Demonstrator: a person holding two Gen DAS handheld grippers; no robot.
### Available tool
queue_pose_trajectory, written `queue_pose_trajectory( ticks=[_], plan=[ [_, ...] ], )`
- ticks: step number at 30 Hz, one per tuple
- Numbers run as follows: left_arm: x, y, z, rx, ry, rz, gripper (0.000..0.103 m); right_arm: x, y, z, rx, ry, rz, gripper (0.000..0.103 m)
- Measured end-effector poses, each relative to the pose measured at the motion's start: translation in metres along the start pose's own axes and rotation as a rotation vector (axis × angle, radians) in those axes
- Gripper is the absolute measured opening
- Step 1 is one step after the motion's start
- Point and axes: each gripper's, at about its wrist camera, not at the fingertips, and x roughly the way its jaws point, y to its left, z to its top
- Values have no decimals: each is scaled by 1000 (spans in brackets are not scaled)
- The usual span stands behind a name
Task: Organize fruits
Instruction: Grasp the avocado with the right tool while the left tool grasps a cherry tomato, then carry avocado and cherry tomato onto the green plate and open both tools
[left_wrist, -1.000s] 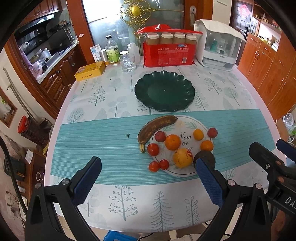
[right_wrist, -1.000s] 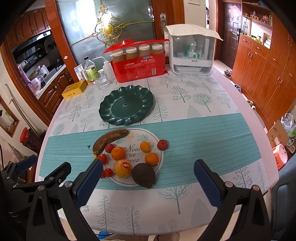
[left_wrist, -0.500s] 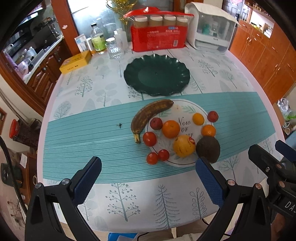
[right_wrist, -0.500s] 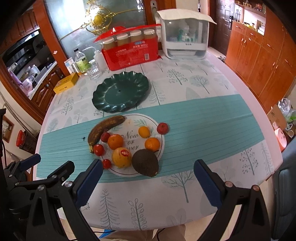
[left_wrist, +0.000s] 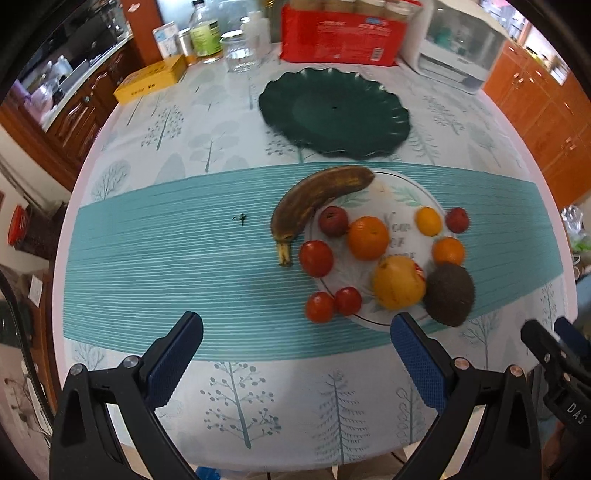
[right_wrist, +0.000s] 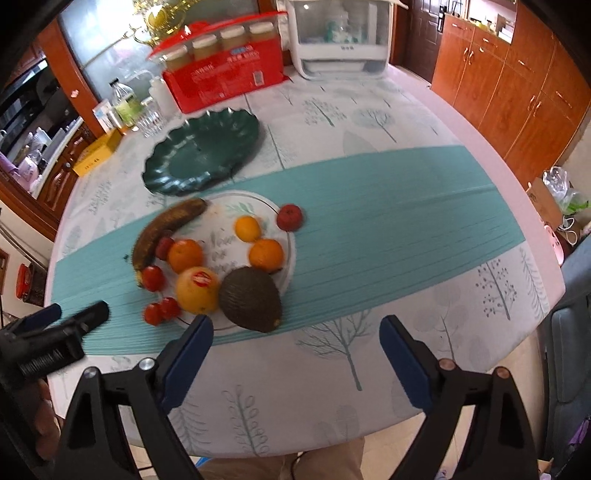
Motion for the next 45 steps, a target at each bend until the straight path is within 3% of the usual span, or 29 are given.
queue_pose_trajectory(
  ticks=[6,12,15,21,34,45],
  plan=[
    [31,10,-2,-1,41,-109,100,26,-5,-5,-23,31,57,83],
    [60,26,-11,-47,95,-207,81,44,4,-7,-90,53,120,77],
    [71,26,-14,1,104,-197,77,50,12,-6,-134,53,146,76],
    [84,10,-17,191,92,-131,60,60,24,0,-217,39,171,75],
    [104,-11,-2,364,87,-224,31,95,34,7,-283,90,239,64],
    [103,-15,1,406,77,-228,27,97,38,7,-316,67,236,62]
  ],
)
